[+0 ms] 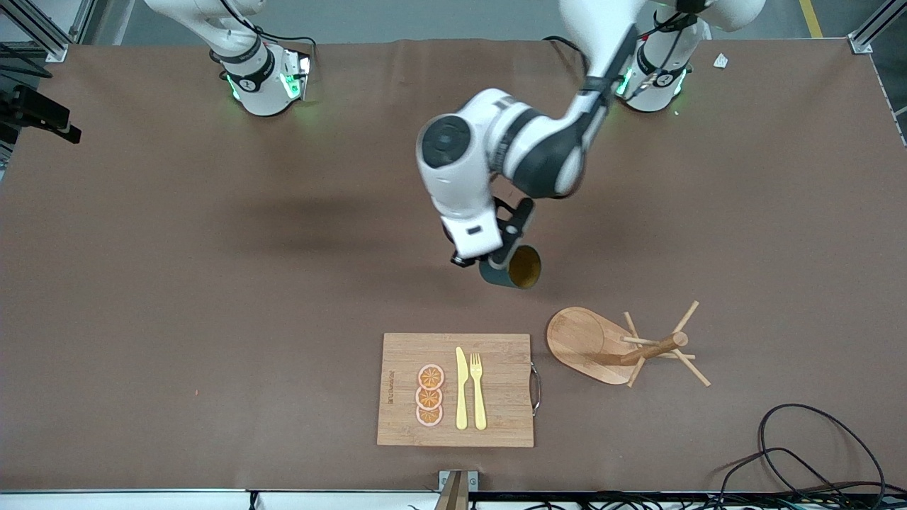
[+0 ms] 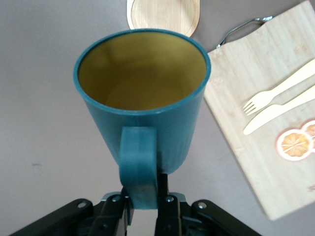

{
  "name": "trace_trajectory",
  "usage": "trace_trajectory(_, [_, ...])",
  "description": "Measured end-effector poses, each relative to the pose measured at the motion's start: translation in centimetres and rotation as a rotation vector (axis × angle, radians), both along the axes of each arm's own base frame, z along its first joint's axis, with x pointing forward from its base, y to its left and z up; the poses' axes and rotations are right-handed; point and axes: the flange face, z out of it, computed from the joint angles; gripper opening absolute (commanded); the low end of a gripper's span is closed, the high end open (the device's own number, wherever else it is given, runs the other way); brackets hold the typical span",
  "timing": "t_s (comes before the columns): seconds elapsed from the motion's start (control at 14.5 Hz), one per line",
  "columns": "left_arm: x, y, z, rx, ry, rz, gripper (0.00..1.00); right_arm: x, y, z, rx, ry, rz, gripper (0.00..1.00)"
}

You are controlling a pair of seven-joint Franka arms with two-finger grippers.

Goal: Pass cup and hang on rack
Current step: 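Carry the mug with the left gripper to the wooden rack peg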

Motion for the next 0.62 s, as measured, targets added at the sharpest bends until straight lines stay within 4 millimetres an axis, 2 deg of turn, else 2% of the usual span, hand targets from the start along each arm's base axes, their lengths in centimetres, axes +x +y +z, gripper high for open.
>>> trace_trajectory(0.21, [3.9, 5.2, 2.4, -0.146, 0.059, 0.078, 0.01, 0.0, 0.0, 0.0, 0.000, 0.000, 0.001, 1.00])
trace_trajectory(0.48, [8.5, 11.7, 3.4, -0.335, 0.114, 0.160, 0.01, 0.0, 0.0, 0.0, 0.000, -0.001, 0.001, 1.00])
trace_trajectory(0.62, [11.0, 15.6, 4.1, -0.487, 0.138, 0.210, 0.01, 0.0, 0.0, 0.0, 0.000, -0.001, 0.000, 1.00])
